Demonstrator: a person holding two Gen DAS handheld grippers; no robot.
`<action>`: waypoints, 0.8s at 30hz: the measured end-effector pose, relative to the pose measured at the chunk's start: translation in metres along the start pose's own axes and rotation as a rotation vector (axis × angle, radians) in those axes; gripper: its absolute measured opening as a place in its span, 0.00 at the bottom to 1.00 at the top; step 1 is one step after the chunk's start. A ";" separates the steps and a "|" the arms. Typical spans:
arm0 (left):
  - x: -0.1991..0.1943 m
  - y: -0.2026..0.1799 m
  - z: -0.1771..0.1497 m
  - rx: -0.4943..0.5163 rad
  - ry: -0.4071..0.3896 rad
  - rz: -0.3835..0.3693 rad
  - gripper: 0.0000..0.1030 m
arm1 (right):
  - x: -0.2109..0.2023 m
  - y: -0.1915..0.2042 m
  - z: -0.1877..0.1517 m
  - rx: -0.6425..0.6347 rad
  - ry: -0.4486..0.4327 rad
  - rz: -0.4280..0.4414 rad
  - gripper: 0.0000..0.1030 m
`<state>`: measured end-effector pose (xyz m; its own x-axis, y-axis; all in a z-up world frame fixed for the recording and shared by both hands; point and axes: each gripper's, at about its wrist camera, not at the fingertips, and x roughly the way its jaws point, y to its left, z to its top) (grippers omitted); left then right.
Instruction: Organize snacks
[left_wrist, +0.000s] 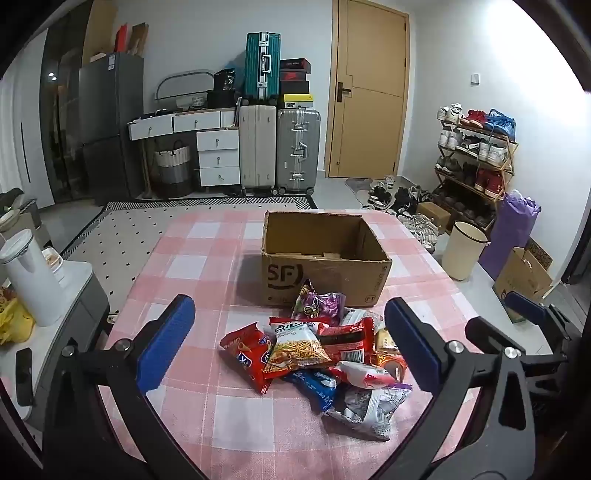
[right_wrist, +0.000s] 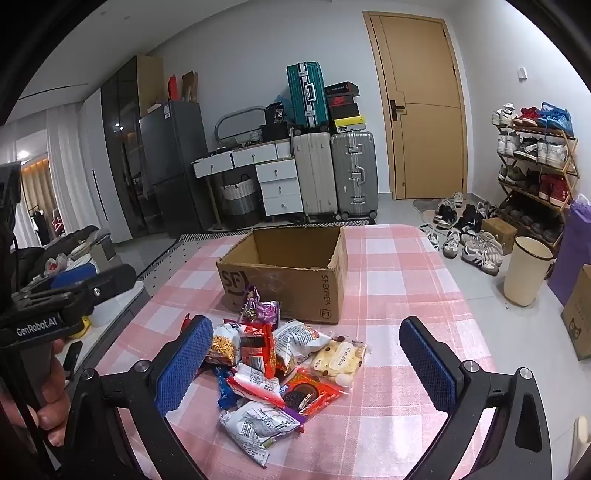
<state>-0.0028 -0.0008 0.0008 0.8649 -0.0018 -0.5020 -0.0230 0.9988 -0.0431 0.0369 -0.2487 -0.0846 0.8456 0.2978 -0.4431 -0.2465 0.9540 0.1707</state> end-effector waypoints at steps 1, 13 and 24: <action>0.003 -0.001 0.001 0.009 0.034 -0.003 0.99 | 0.000 0.000 0.000 -0.003 0.008 -0.003 1.00; -0.002 0.003 0.001 -0.003 -0.002 0.006 0.99 | 0.001 0.006 0.000 -0.011 0.008 -0.006 1.00; -0.006 0.001 -0.002 -0.008 -0.018 0.006 0.99 | 0.002 0.003 0.001 -0.010 -0.001 0.003 1.00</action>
<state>-0.0086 -0.0001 0.0020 0.8736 0.0052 -0.4866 -0.0324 0.9983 -0.0474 0.0381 -0.2451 -0.0840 0.8453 0.3003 -0.4419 -0.2534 0.9535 0.1633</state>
